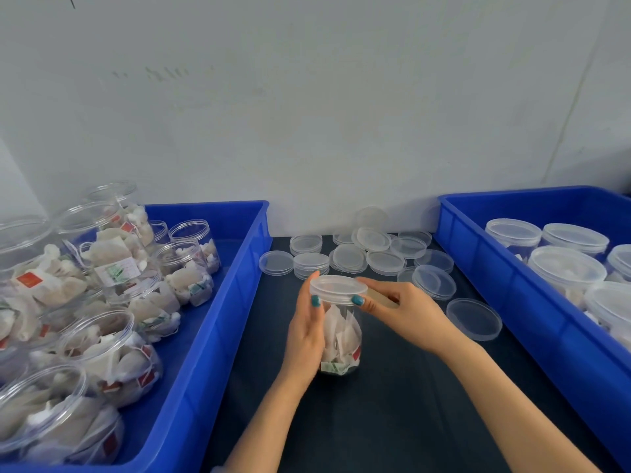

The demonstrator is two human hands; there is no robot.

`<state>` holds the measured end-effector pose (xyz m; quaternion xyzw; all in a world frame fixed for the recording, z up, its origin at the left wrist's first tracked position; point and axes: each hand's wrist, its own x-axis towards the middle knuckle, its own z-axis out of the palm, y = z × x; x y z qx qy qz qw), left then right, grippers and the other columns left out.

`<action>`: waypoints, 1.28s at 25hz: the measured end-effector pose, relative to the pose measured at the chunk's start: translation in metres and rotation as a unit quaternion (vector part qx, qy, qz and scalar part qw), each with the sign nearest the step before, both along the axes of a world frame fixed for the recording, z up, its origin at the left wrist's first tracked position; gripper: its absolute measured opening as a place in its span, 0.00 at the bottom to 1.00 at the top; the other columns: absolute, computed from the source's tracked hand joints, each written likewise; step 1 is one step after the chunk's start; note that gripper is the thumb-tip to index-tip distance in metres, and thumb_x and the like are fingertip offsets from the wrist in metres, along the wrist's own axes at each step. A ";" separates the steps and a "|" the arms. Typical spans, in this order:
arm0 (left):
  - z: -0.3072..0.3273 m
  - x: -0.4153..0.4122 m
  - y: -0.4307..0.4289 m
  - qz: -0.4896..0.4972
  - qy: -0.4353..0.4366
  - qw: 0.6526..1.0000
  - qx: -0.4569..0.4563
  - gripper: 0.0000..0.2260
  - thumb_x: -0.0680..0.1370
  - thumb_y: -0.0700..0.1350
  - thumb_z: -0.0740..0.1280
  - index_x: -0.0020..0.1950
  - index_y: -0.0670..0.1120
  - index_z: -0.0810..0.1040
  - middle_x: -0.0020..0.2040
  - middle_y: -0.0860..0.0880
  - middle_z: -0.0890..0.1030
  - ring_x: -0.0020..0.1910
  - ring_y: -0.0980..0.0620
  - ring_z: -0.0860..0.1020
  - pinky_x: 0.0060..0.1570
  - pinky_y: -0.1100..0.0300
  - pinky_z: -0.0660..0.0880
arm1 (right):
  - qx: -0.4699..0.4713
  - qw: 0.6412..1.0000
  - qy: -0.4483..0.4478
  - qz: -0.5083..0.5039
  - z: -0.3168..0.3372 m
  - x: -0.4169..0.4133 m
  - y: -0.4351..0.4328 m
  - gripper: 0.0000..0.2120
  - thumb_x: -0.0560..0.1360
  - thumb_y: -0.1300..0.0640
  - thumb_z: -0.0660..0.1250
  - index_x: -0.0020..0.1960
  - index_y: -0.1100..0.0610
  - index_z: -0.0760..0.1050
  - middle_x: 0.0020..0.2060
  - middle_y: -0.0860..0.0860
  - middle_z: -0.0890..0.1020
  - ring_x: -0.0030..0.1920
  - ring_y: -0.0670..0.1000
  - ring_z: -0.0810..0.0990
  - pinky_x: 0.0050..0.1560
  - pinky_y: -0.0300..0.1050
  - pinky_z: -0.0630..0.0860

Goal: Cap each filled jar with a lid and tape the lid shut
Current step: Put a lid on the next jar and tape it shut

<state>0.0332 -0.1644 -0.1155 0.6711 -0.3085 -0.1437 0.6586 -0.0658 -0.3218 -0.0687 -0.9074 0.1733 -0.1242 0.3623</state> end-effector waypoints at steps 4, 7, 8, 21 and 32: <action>-0.006 0.007 0.002 -0.020 -0.051 0.998 0.037 0.44 0.67 0.53 0.80 0.76 0.61 0.59 0.63 0.70 0.75 0.62 0.70 0.73 0.56 0.72 0.72 | -0.069 0.997 0.027 0.031 0.009 -0.005 0.002 0.38 0.66 0.22 0.52 0.72 0.35 0.67 0.49 0.37 0.83 0.51 0.42 0.80 0.55 0.45 0.75; -0.007 0.017 0.004 -0.026 -0.007 0.999 0.023 0.39 0.68 0.41 0.80 0.72 0.63 0.65 0.61 0.65 0.79 0.60 0.69 0.76 0.51 0.72 0.74 | -0.106 0.993 0.030 0.041 0.011 -0.013 -0.007 0.22 0.79 0.34 0.53 0.72 0.32 0.64 0.39 0.37 0.81 0.46 0.39 0.77 0.50 0.41 0.70; -0.009 0.020 0.005 -0.028 0.020 0.999 0.014 0.37 0.69 0.37 0.78 0.70 0.63 0.68 0.59 0.64 0.81 0.59 0.67 0.78 0.50 0.71 0.75 | -0.110 0.993 0.015 0.038 0.010 -0.015 -0.009 0.18 0.81 0.40 0.54 0.71 0.31 0.65 0.36 0.39 0.80 0.44 0.41 0.76 0.49 0.41 0.71; -0.004 0.014 0.019 -0.169 0.196 0.960 -0.103 0.38 0.58 0.60 0.82 0.65 0.51 0.77 0.61 0.41 0.81 0.60 0.39 0.80 0.57 0.46 0.79 | -0.036 0.997 0.063 0.038 0.002 -0.018 -0.026 0.22 0.67 0.21 0.48 0.60 0.16 0.61 0.60 0.35 0.79 0.63 0.42 0.76 0.62 0.46 0.71; 0.004 0.009 0.022 -0.126 0.141 0.981 -0.039 0.38 0.60 0.68 0.78 0.65 0.52 0.77 0.59 0.50 0.83 0.60 0.49 0.81 0.53 0.58 0.79 | 0.081 0.989 -0.018 0.125 0.005 -0.018 -0.017 0.19 0.69 0.26 0.59 0.60 0.22 0.71 0.62 0.30 0.77 0.65 0.40 0.76 0.69 0.53 0.72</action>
